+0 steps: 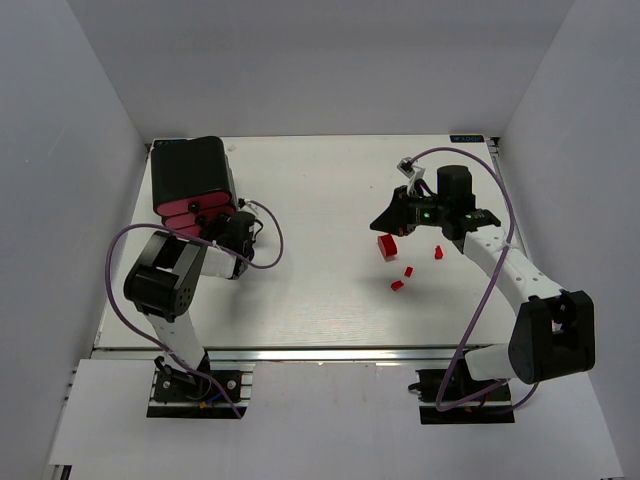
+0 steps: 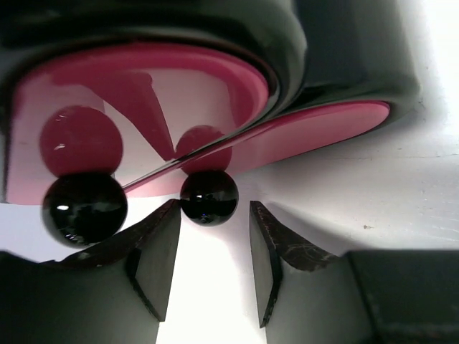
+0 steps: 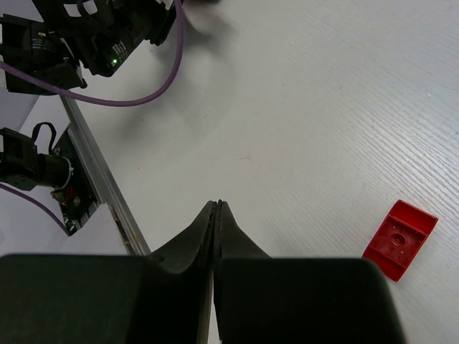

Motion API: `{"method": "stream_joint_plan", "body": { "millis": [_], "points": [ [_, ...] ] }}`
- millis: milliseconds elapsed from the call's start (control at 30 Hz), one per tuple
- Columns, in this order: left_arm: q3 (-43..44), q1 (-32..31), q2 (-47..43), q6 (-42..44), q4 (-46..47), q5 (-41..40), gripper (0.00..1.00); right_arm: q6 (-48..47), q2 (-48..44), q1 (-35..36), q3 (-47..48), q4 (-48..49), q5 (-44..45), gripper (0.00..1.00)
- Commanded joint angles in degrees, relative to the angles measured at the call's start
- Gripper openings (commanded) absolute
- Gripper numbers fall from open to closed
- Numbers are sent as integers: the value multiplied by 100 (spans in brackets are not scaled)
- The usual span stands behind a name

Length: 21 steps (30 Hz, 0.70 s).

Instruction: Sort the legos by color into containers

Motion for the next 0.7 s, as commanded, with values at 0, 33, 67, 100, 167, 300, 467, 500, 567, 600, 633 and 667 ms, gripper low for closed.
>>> {"method": "stream_joint_plan", "body": {
  "millis": [0,33,67,100,167,300,467,500,567,600,633,667],
  "points": [
    [169,40,-15,9,92,-94,52,-98,5,11,124,86,-53,0],
    [169,40,3,0,84,-86,51,-107,5,11,124,78,-53,0],
    [169,40,11,0,84,-68,50,-98,-4,11,124,86,-53,0],
    [169,40,20,-9,84,-77,47,-98,-4,11,124,78,-44,0],
    [169,40,3,-18,66,-68,43,-115,-4,2,124,86,-44,0],
    [134,40,-129,-53,31,-59,30,-107,-4,11,115,78,-53,0],
    [-42,-13,-514,-158,-144,2,14,-107,-39,3,124,69,-88,0],
    [-86,-65,-585,-167,-188,20,14,-98,-48,20,124,69,-88,0],
    [-165,-66,-761,-430,-503,64,12,-98,-83,11,124,69,-97,0],
    [-182,-66,-936,-544,-653,99,12,-89,-100,11,124,78,-114,0],
    [-217,-66,-1033,-780,-785,116,11,-89,-118,11,124,86,-114,0],
    [-357,-118,-1139,-843,-961,151,11,-80,-135,-6,124,86,-123,0]
  ]
}}
